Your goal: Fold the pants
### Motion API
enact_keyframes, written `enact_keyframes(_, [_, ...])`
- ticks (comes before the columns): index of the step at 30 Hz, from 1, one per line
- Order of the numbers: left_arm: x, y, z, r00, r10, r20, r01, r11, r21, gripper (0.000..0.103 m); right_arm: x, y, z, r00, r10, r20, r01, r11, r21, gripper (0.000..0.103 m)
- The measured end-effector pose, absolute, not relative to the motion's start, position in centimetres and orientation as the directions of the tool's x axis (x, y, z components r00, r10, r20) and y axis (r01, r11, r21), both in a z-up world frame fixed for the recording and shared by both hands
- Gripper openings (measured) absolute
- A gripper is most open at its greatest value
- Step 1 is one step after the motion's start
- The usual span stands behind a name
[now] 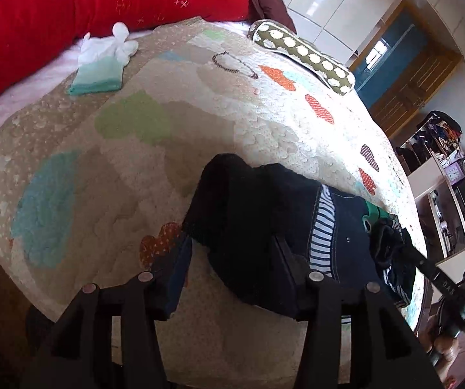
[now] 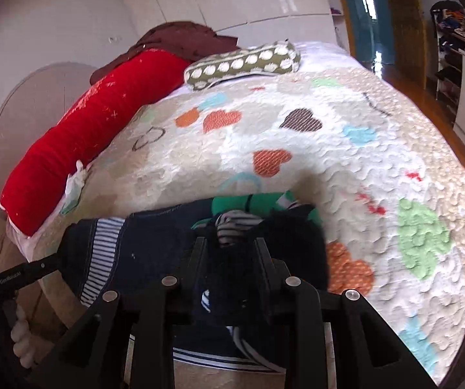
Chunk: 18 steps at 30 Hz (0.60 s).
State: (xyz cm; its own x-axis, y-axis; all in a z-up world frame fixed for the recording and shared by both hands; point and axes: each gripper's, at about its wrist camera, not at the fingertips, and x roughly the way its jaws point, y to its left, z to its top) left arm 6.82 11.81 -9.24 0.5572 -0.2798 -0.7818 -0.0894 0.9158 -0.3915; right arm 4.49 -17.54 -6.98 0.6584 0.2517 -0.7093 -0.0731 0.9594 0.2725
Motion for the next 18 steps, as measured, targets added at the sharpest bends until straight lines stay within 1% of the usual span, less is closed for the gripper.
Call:
enact_keyframes(1, [7.4, 12.0, -10.1, 0.528, -0.298, -0.795, -0.105, 0.906, -0.41, 0.049, 5.1, -16.9, -8.1, 0.63, 0.262, -0.731, -0.076, 0.958, 0.278, 0.031])
enact_keyframes(3, [8.2, 12.3, -11.6, 0.488, -0.345, -0.802, -0.125, 0.882, -0.455, 0.054, 6.4, -16.3, -10.6, 0.573, 0.275, -0.772, -0.059, 0.953, 0.296, 0.031])
enact_keyframes(4, [8.2, 12.5, -11.7, 0.489, -0.353, -0.797, -0.125, 0.876, -0.465, 0.054, 6.7, -16.3, -11.1, 0.573, 0.275, -0.772, -0.052, 0.952, 0.301, 0.031])
enact_keyframes(8, [7.1, 13.5, -10.4, 0.521, -0.38, -0.764, -0.113, 0.857, -0.503, 0.054, 6.4, -15.9, -9.3, 0.583, 0.26, -0.77, -0.051, 0.957, 0.284, 0.033])
enact_keyframes(9, [6.6, 14.0, -10.0, 0.538, -0.382, -0.752, -0.114, 0.85, -0.514, 0.054, 6.1, -15.5, -8.3, 0.599, 0.254, -0.76, -0.067, 0.961, 0.268, 0.036])
enact_keyframes(10, [6.0, 14.6, -9.6, 0.556, -0.373, -0.743, -0.121, 0.848, -0.516, 0.054, 5.7, -14.8, -7.3, 0.614, 0.255, -0.747, -0.093, 0.963, 0.252, 0.04])
enact_keyframes(11, [5.5, 15.3, -9.3, 0.573, -0.351, -0.741, -0.136, 0.851, -0.508, 0.054, 5.3, -13.9, -6.3, 0.626, 0.262, -0.735, -0.123, 0.963, 0.238, 0.049])
enact_keyframes(12, [4.9, 16.0, -9.0, 0.587, -0.322, -0.742, -0.156, 0.855, -0.494, 0.054, 5.1, -12.8, -5.5, 0.63, 0.278, -0.725, -0.158, 0.96, 0.231, 0.054])
enact_keyframes(14, [4.0, 17.4, -8.5, 0.605, -0.276, -0.747, -0.19, 0.861, -0.472, 0.054, 5.3, -10.1, -4.4, 0.608, 0.34, -0.718, -0.24, 0.94, 0.242, 0.056])
enact_keyframes(18, [2.5, 19.5, -8.7, 0.62, -0.229, -0.75, -0.226, 0.864, -0.451, 0.054, 7.0, -3.7, -4.0, 0.492, 0.462, -0.738, -0.38, 0.876, 0.295, 0.056])
